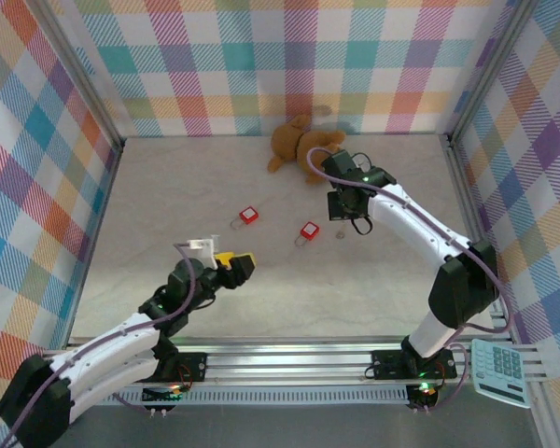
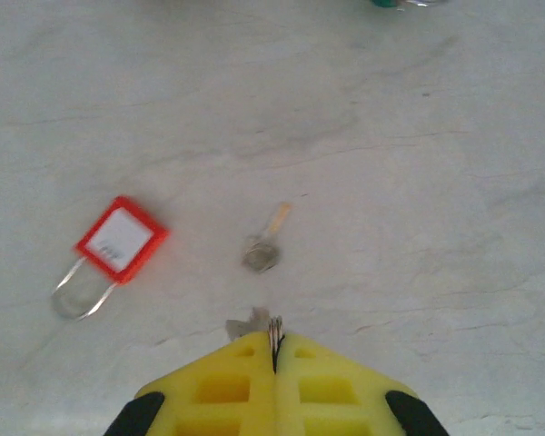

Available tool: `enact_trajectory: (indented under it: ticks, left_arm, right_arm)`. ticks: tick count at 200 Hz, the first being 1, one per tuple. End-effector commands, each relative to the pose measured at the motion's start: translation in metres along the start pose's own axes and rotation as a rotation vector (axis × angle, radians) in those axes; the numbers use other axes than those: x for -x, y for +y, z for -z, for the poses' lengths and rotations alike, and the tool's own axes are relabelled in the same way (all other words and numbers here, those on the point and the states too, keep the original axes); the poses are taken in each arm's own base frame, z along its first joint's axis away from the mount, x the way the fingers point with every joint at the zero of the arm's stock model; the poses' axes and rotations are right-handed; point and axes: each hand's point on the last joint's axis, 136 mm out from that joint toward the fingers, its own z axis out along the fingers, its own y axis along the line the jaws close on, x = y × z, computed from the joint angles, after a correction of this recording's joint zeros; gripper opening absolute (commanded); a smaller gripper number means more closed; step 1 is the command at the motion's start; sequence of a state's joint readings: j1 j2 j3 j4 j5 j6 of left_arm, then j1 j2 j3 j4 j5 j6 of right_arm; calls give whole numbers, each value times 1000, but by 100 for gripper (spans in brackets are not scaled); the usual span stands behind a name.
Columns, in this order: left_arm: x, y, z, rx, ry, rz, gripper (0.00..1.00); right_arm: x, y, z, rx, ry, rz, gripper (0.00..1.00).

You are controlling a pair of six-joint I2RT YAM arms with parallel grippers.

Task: Unlock with the key

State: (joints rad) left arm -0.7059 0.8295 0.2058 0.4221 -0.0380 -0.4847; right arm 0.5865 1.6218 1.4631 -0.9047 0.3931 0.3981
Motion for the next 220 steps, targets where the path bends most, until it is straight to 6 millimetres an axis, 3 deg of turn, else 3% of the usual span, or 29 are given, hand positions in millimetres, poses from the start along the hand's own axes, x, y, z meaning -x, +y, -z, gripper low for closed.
enact_trajectory:
  ticks: [1,26,62,88,140,220]
  left_arm:
    - [48,-55,0,-151,-270,-255,74]
    - [31,-96,-15,-252,-276,-537,78]
    - [30,-122,-34,-326,-311,-673,82]
    - [34,-130,-43,-336,-320,-676,83]
    - [35,-135,-42,-380,-365,-636,82]
    - [37,-132,-42,-370,-383,-616,64]
  right_arm:
    - [-7,26,26,80,-1,14,0]
    - [-10,55,49,166,-28,36,0]
    - [-17,93,86,309,-57,59,0]
    - [-25,109,107,398,-62,45,0]
    - [-34,132,140,586,-52,12,0]
    - [-41,144,147,677,-22,-21,0]
